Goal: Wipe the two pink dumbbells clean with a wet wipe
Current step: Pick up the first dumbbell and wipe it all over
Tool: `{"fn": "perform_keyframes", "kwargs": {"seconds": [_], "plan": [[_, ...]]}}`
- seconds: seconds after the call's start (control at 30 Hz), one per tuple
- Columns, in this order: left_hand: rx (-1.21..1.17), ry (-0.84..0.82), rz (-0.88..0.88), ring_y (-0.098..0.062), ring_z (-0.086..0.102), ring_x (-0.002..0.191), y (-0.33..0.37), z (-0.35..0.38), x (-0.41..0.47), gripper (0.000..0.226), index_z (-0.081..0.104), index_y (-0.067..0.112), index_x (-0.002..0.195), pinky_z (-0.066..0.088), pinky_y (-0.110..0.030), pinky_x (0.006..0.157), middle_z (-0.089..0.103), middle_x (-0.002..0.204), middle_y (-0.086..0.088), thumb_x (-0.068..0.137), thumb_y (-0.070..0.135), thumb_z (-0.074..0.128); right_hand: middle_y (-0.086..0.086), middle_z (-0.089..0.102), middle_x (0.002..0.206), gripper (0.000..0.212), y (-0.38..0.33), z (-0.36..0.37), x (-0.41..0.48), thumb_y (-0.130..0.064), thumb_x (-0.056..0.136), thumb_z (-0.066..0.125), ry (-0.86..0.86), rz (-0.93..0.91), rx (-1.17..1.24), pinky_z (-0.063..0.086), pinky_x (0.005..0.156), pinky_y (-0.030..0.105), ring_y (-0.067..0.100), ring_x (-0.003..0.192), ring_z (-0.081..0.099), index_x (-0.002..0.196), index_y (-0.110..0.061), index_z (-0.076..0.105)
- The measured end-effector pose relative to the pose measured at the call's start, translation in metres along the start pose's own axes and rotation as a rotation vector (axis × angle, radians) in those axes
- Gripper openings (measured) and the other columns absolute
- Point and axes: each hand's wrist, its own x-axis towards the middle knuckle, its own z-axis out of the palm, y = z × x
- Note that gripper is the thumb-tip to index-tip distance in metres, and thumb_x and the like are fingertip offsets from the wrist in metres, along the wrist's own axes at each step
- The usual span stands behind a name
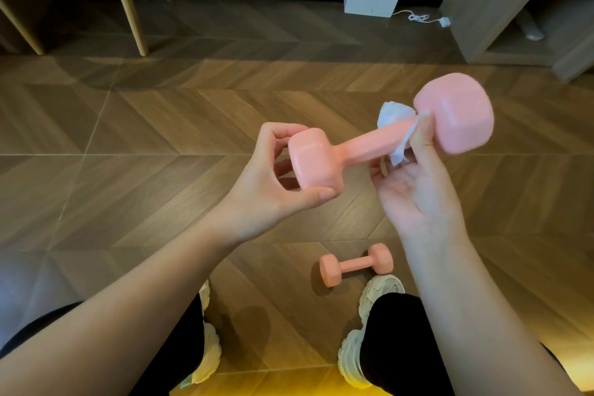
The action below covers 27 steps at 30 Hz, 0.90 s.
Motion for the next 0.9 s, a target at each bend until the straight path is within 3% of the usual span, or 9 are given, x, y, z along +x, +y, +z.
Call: {"fn": "perform_keyframes", "kwargs": {"seconds": [0.07,0.2,0.27,0.37,0.5,0.6,0.7,0.8,0.9], "plan": [[0.029,0.003,0.023,-0.016,0.058,0.117,-0.001,0.0,0.0,0.073,0.041,0.029,0.123,0.052,-0.029,0.084,0.053,0.126,0.004,0.066,0.035,0.086,0.005,0.073,0.11,0.069,0.0,0.001,-0.001,-0.039,0.068,0.079,0.006,0.043,0.05,0.048,0.103,0.041,0.021,0.112,0.066,0.131,-0.015,0.061],[-0.022,-0.012,-0.03,-0.004,0.06,0.107,-0.002,0.003,0.001,0.067,0.043,0.028,0.118,0.051,-0.022,0.078,0.057,0.118,0.016,0.065,0.04,0.082,0.008,0.072,0.107,0.074,-0.002,-0.002,-0.003,-0.038,0.068,0.08,-0.035,0.047,0.1,0.054,0.094,0.04,0.024,0.106,0.066,0.135,-0.015,0.058],[-0.14,0.005,-0.156,-0.009,0.062,0.102,0.0,0.008,0.002,0.066,0.047,0.023,0.119,0.053,-0.027,0.077,0.06,0.116,0.006,0.064,0.045,0.076,0.009,0.068,0.111,0.08,-0.005,-0.003,-0.002,-0.038,0.067,0.083,-0.081,0.03,0.077,0.056,0.088,0.042,0.025,0.107,0.065,0.139,-0.017,0.054],[-0.409,-0.052,-0.382,-0.028,0.062,0.08,0.007,0.015,0.003,0.063,0.055,0.005,0.119,0.054,-0.039,0.07,0.063,0.098,-0.016,0.077,0.053,0.06,0.007,0.067,0.109,0.106,-0.006,0.0,-0.002,-0.039,0.046,0.096,-0.136,0.01,0.042,0.056,0.086,0.041,0.022,0.1,0.068,0.141,-0.019,0.052],[-0.619,-0.181,-0.678,-0.028,0.062,0.051,0.011,0.013,0.004,0.081,0.075,0.004,0.095,0.056,-0.03,0.05,0.064,0.077,-0.026,0.093,0.07,0.028,0.003,0.066,0.106,0.114,-0.002,0.001,-0.003,-0.044,0.041,0.097,-0.184,-0.042,0.001,0.055,0.084,0.037,0.017,0.097,0.067,0.142,-0.02,0.05],[-0.734,-0.318,-0.846,-0.024,0.058,0.042,0.011,0.004,0.005,0.087,0.076,0.007,0.088,0.052,-0.026,0.041,0.061,0.071,-0.023,0.087,0.076,0.023,0.001,0.059,0.111,0.1,0.004,0.0,-0.002,-0.055,0.046,0.091,-0.27,-0.082,-0.132,0.05,0.09,0.035,0.015,0.102,0.059,0.129,-0.012,0.055],[-0.805,-0.361,-0.947,-0.021,0.053,0.039,0.013,-0.004,0.005,0.078,0.073,0.007,0.082,0.048,-0.024,0.036,0.058,0.068,-0.02,0.085,0.072,0.031,0.0,0.055,0.109,0.086,0.012,0.0,-0.005,-0.057,0.053,0.086,-0.341,-0.126,-0.257,0.046,0.079,0.025,0.01,0.095,0.054,0.115,-0.009,0.052],[-0.85,-0.395,-0.998,-0.019,0.053,0.037,0.013,-0.009,0.003,0.071,0.07,0.004,0.08,0.047,-0.023,0.033,0.058,0.068,-0.019,0.084,0.066,0.037,-0.002,0.064,0.104,0.067,0.025,0.002,-0.009,-0.055,0.05,0.09,-0.337,-0.066,-0.302,0.046,0.078,0.022,0.009,0.092,0.057,0.101,-0.017,0.068],[-0.877,-0.414,-0.983,-0.019,0.056,0.038,0.013,-0.01,0.003,0.066,0.069,0.005,0.083,0.049,-0.024,0.034,0.06,0.07,-0.02,0.085,0.064,0.038,-0.004,0.073,0.101,0.038,0.042,0.003,-0.015,-0.043,0.06,0.091,-0.321,-0.03,-0.396,0.045,0.09,0.026,0.009,0.097,0.063,0.09,-0.022,0.078]]}}
